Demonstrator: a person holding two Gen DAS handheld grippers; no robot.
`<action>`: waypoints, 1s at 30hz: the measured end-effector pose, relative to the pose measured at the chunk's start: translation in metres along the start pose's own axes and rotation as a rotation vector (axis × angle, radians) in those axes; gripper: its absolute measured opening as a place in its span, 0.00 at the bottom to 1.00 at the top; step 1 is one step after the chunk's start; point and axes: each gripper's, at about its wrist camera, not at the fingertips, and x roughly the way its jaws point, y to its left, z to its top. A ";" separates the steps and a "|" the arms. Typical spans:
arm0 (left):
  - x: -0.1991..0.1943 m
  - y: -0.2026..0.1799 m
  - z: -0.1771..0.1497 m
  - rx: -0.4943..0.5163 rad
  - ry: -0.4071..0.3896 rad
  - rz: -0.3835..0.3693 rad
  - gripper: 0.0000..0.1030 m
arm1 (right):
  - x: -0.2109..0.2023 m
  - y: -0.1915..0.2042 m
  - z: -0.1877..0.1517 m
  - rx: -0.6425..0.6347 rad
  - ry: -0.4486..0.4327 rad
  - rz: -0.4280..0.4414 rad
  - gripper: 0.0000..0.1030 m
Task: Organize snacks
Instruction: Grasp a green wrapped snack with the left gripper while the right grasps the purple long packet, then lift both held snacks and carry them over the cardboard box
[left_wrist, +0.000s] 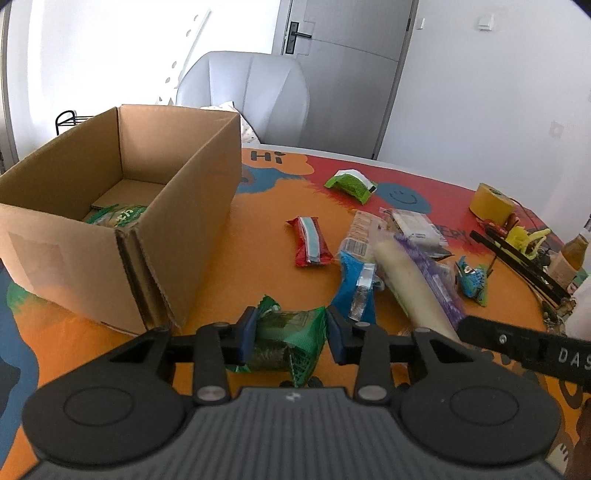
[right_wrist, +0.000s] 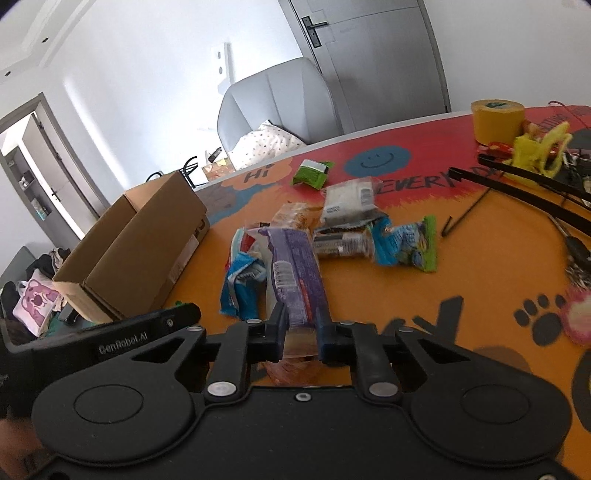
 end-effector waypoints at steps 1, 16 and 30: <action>-0.001 0.000 0.000 0.000 0.001 -0.003 0.37 | -0.001 0.000 -0.001 0.000 0.011 -0.004 0.15; 0.005 0.001 -0.005 0.029 0.044 -0.013 0.39 | 0.029 0.008 0.005 -0.038 0.039 -0.064 0.54; 0.016 -0.002 -0.007 0.065 0.059 0.028 0.35 | 0.040 0.012 0.004 -0.100 0.052 -0.103 0.32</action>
